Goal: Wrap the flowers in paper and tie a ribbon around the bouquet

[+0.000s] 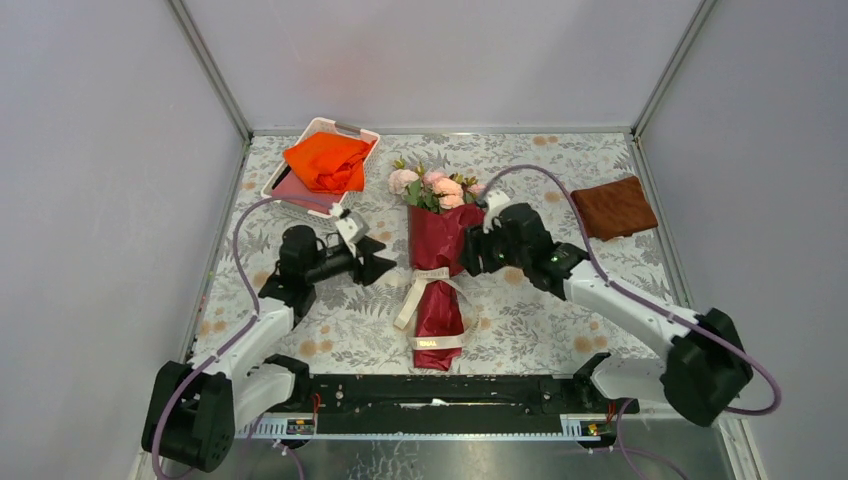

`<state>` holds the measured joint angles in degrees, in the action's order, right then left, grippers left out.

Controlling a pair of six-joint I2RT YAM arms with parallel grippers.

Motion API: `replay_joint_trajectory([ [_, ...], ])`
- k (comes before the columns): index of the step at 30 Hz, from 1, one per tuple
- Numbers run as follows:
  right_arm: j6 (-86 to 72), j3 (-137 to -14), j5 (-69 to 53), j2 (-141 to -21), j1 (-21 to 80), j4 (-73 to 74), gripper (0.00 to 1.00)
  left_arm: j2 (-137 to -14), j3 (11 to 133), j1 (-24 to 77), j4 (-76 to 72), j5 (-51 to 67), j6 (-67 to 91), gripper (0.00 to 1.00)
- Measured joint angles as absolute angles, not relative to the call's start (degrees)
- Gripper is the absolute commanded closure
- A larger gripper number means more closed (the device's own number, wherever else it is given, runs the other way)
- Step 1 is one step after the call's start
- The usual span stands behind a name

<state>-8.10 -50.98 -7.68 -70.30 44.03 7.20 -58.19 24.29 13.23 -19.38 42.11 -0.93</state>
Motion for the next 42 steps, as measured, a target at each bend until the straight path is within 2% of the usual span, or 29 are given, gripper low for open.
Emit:
replay_joint_trajectory([
  [3, -14.61, -42.87, -7.22, -74.28, 36.38, 5.72, 0.34, -58.39, 24.43, 16.51, -18.5, 46.35, -7.14, 0.45],
  [8, -17.69, -36.71, -10.46, -79.9, 36.88, 6.79, 0.31, -60.03, 25.63, 21.34, -15.11, 48.71, -16.88, 0.44],
  [16, -17.67, -37.54, -13.41, -83.59, 36.97, 2.57, 0.34, -63.24, 26.76, 25.52, -12.69, 48.42, -23.14, 0.42],
  [22, -15.16, -39.81, -13.65, -78.54, 36.99, 9.26, 0.33, -63.7, 27.62, 26.37, -12.36, 48.38, -24.88, 0.42],
  [29, -15.79, -41.08, -11.46, -78.65, 39.66, 12.45, 0.39, -64.73, 28.36, 26.98, -12.34, 48.05, -25.58, 0.42],
  [31, -16.27, -40.99, -11.35, -81.14, 40.38, 12.71, 0.48, -65.06, 28.38, 27.03, -12.34, 47.9, -25.65, 0.42],
  [35, -17.12, -40.95, -9.91, -84.62, 41.17, 12.6, 0.94, -65.43, 28.38, 27.75, -12.36, 47.11, -25.67, 0.46],
  [36, -17.82, -40.91, -8.62, -85.01, 41.23, 12.64, 1.0, -65.43, 28.4, 28.1, -12.4, 46.92, -25.69, 0.48],
  [39, -18.26, -40.84, -5.8, -84.58, 41.21, 12.6, 1.0, -65.52, 28.4, 29.67, -12.86, 45.76, -25.61, 0.49],
  [42, -18.31, -40.82, -5.04, -82.11, 41.28, 12.53, 1.0, -66.39, 28.38, 32.56, -15.44, 43.88, -24.34, 0.29],
])
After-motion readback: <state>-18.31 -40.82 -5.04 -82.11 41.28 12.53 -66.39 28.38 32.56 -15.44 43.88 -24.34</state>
